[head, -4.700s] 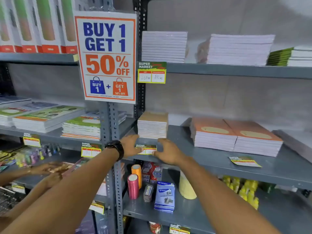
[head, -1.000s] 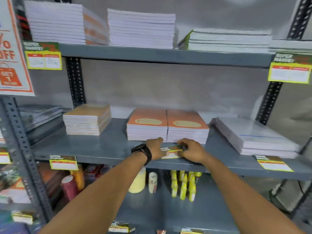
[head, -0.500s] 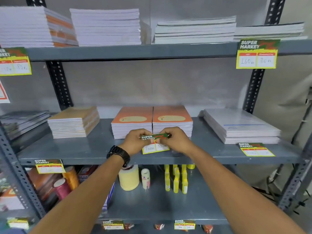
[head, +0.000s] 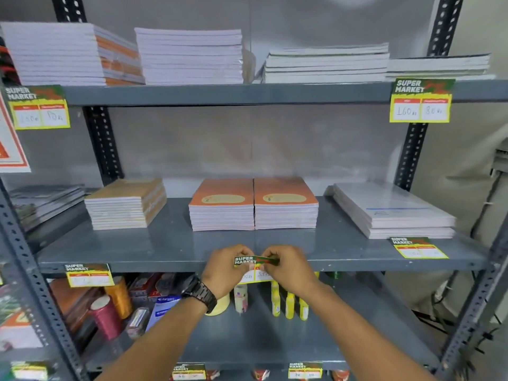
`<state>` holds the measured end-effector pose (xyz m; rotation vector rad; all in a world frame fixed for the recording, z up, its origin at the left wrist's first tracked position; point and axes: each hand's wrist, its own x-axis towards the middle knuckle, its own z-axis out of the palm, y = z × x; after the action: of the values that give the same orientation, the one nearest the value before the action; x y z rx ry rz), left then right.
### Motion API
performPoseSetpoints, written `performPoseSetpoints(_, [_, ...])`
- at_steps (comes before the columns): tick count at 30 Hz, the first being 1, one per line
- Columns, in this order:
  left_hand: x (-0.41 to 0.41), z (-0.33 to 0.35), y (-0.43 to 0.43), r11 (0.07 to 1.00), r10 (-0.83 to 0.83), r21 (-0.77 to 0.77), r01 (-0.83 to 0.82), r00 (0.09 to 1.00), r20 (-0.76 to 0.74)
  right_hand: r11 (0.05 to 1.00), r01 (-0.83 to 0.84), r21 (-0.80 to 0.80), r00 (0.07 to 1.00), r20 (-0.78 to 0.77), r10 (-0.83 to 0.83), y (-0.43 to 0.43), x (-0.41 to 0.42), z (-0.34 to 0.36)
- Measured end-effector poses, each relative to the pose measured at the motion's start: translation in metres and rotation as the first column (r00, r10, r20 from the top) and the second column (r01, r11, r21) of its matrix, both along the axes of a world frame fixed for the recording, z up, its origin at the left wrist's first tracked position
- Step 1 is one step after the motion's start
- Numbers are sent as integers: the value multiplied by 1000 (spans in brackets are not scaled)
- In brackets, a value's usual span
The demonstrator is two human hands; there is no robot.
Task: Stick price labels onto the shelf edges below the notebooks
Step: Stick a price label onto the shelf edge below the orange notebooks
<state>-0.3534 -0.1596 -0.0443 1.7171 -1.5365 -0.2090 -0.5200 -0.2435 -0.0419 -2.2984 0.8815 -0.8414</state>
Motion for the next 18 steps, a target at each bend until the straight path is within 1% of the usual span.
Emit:
performPoseSetpoints(7, [-4, -10, 3, 996, 92, 16, -93, 995, 40, 990, 116, -77, 990, -69, -121, 11, 8, -12])
performPoseSetpoints(12, [-7, -16, 2, 993, 111, 22, -114, 987, 112, 983, 160, -88, 979, -112, -170, 17, 10, -17])
performPoseSetpoints(18, [-9, -18, -3, 992, 110, 39, -120, 975, 191, 974, 200, -106, 970, -121, -212, 19, 11, -19])
